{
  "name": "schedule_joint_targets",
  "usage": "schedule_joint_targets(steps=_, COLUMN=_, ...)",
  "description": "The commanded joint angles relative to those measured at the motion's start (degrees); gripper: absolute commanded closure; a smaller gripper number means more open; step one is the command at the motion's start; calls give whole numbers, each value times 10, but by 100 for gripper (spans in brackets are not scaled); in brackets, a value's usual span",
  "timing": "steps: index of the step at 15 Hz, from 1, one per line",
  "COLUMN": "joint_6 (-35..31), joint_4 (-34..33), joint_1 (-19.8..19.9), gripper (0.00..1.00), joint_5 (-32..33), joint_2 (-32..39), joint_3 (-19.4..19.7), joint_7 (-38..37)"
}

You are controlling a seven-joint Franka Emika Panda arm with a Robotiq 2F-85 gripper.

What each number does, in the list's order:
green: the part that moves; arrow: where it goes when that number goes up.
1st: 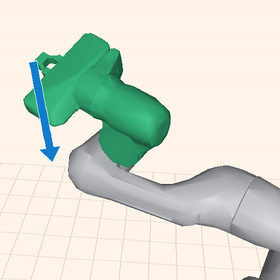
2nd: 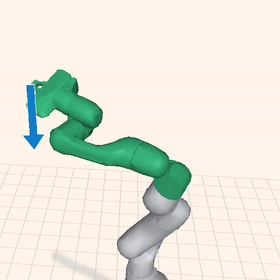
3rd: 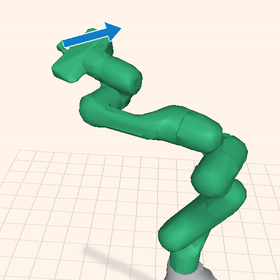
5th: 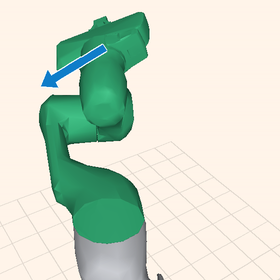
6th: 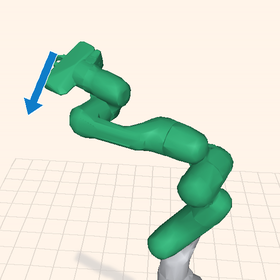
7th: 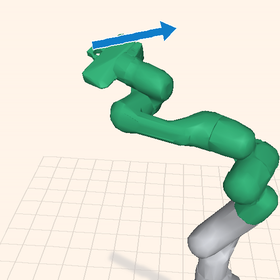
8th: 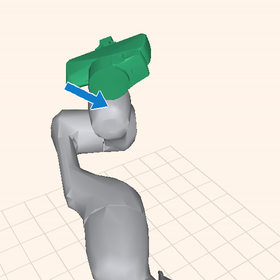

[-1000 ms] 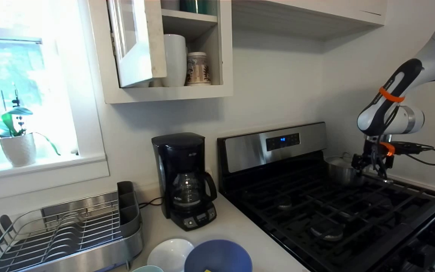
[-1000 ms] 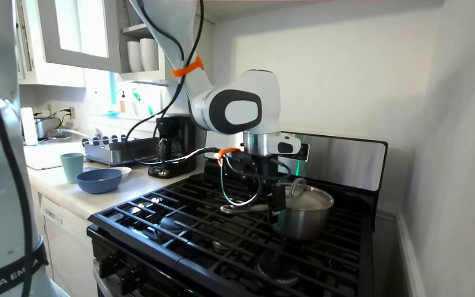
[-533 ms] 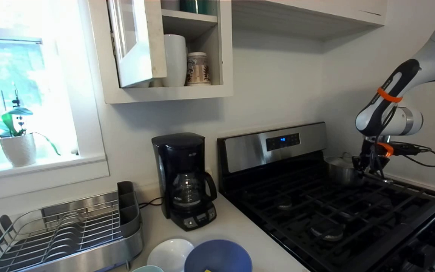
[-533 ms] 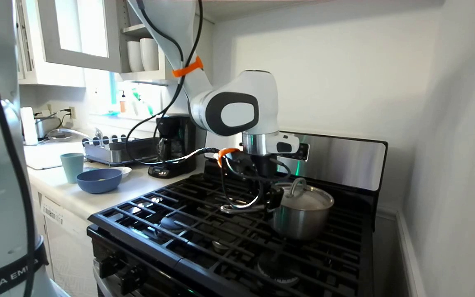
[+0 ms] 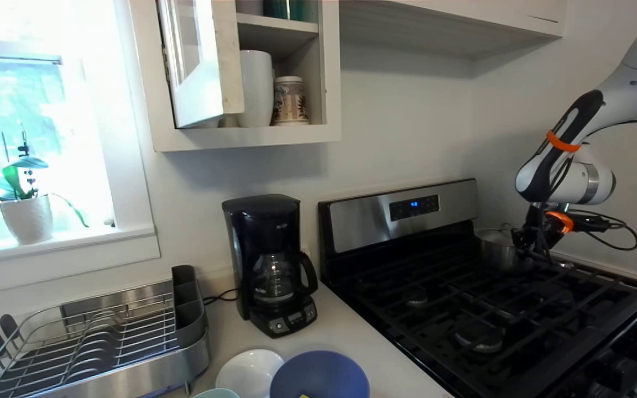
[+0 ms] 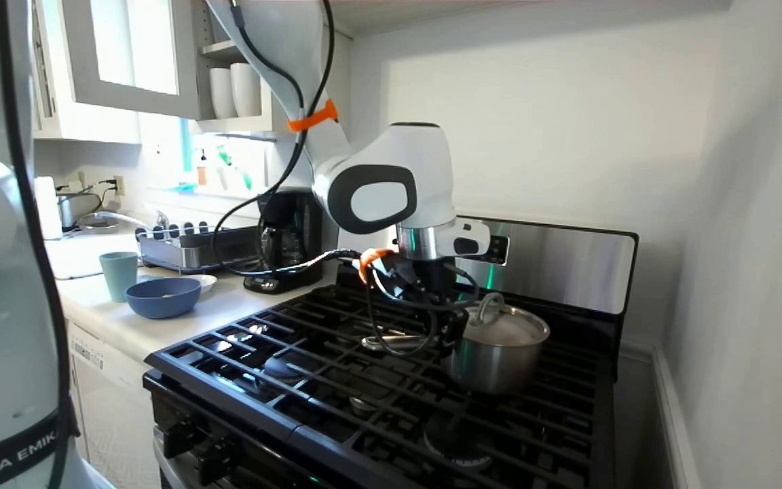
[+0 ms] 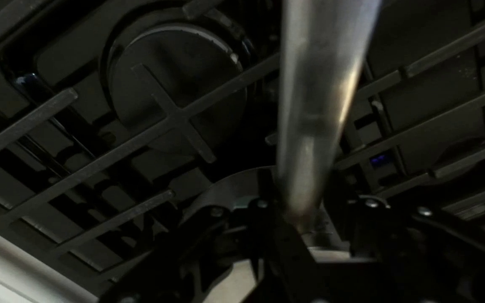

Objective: Pick up the silver pot and put it on the top left cooker on the hob of the stove

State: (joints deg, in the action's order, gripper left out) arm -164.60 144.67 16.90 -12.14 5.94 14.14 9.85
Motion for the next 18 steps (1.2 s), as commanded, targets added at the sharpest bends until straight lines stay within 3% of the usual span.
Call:
schedule_joint_targets(steps=1, joint_6=-38, joint_4=14, joint_1=5, gripper=62, joint_5=-32, joint_2=2, joint_3=-11, joint_7=34)
schedule_joint_targets(steps=3, joint_6=-58, joint_4=18, joint_1=7, gripper=67, joint_5=-51, joint_2=4, joint_3=-18, joint_7=51)
schedule_joint_targets(steps=5, joint_6=-76, joint_4=19, joint_1=9, gripper=89, joint_5=-68, joint_2=6, joint_3=-24, joint_7=68)
schedule_joint_targets(steps=6, joint_6=-85, joint_4=22, joint_1=11, gripper=95, joint_5=-80, joint_2=6, joint_3=-28, joint_7=80)
schedule_joint_targets(steps=12, joint_6=-80, joint_4=32, joint_1=13, gripper=94, joint_5=-129, joint_2=-14, joint_3=-38, joint_7=121)
schedule_joint_targets(steps=18, joint_6=-66, joint_4=45, joint_1=14, gripper=94, joint_5=-214, joint_2=-64, joint_3=-64, joint_7=209)
